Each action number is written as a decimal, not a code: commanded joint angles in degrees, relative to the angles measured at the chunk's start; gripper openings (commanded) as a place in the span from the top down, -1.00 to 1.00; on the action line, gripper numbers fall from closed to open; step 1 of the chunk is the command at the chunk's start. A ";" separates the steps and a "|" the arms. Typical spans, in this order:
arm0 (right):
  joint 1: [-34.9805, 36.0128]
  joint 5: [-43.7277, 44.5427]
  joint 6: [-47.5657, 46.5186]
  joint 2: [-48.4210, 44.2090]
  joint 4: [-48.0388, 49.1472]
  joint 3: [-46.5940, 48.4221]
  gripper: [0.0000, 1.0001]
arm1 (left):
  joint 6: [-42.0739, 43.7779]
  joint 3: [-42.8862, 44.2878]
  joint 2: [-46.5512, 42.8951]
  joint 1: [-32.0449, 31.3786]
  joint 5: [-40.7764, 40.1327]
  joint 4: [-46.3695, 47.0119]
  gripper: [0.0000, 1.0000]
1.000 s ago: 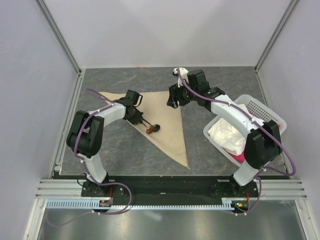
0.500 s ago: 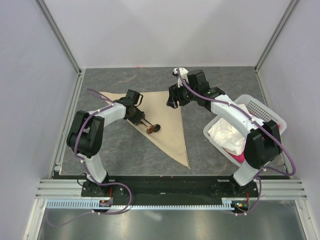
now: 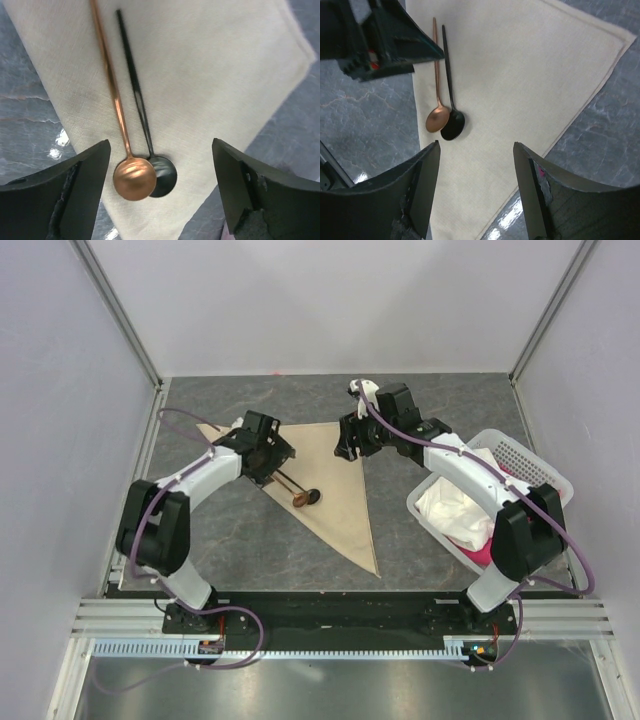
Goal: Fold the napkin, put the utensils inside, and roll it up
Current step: Place the utensil onto the napkin
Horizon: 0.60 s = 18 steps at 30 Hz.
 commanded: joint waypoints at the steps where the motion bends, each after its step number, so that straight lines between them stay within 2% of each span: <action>1: 0.69 -1.97 4.28 -5.57 -0.01 -6.38 -0.37 | 10.66 0.73 -9.65 -0.12 -4.70 2.07 -0.82; 5: 3.32 0.21 8.85 -10.04 -0.36 -15.00 -0.36 | 21.29 -2.17 -15.55 1.80 -1.99 5.14 -0.84; 7: 5.08 3.63 11.04 -12.42 -1.49 -21.59 -0.36 | 29.54 -3.67 -16.79 3.47 5.20 5.59 -0.84; 9: 5.70 4.96 12.37 -16.55 -3.69 -27.11 -0.36 | 35.77 -2.63 -16.09 5.67 10.30 0.95 -0.84; 13: 7.54 6.81 17.11 -22.79 -12.90 -31.80 -0.36 | 42.48 -2.35 -15.47 7.43 11.30 -4.16 -0.82; 18: 10.44 7.87 25.64 -26.32 -14.52 -35.92 -0.36 | 46.88 -2.71 -17.58 7.52 11.11 -4.60 -0.81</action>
